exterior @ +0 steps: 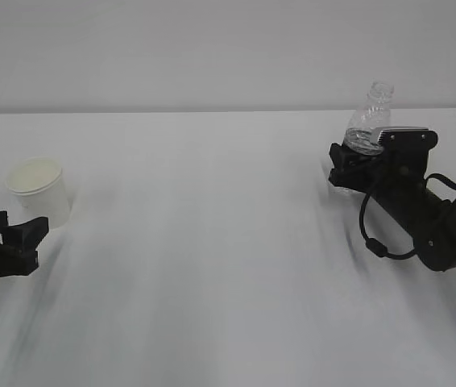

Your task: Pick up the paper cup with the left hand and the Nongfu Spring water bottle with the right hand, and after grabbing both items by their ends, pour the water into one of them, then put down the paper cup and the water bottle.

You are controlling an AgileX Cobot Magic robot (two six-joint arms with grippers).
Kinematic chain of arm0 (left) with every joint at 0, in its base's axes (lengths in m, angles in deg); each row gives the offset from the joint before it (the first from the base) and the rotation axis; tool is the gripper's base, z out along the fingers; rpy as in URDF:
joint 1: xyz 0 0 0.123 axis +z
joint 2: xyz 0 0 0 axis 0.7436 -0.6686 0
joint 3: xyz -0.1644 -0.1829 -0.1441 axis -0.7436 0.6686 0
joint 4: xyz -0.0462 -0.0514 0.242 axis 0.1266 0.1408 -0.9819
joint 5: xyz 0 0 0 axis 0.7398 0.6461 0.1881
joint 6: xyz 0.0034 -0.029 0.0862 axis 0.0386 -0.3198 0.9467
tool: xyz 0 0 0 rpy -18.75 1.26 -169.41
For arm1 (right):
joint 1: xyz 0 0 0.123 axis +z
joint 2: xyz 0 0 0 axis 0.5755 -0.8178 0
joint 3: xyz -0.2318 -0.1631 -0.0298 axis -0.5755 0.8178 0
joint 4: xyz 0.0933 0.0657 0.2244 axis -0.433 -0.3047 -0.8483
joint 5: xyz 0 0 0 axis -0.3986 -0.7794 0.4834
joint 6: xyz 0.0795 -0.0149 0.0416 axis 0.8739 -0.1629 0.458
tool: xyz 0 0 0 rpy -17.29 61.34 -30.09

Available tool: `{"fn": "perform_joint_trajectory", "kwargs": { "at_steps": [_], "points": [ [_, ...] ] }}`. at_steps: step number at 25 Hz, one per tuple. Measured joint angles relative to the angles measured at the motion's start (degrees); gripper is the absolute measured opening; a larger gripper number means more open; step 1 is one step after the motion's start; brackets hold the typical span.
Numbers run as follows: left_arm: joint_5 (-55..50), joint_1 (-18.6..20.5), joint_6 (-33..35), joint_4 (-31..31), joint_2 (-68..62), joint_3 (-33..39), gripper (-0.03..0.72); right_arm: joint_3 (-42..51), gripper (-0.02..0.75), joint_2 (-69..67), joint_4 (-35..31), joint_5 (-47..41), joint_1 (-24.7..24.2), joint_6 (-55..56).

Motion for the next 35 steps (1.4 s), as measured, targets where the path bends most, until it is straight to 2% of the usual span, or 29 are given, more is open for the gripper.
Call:
{"fn": "perform_joint_trajectory", "kwargs": {
  "at_steps": [4, 17, 35],
  "points": [
    [0.00, 0.00, 0.00, 0.00, 0.00, 0.00, 0.461, 0.00, 0.469, 0.00, 0.00, 0.00, 0.00, 0.00],
    [0.00, 0.00, 0.00, 0.00, 0.00, 0.00, 0.461, 0.00, 0.430, 0.00, 0.00, -0.08, 0.00, -0.71],
    [0.00, 0.00, 0.00, 0.00, 0.00, 0.00, 0.461, 0.00, 0.413, 0.00, 0.24, 0.01, 0.00, -1.05]
  ]
}}
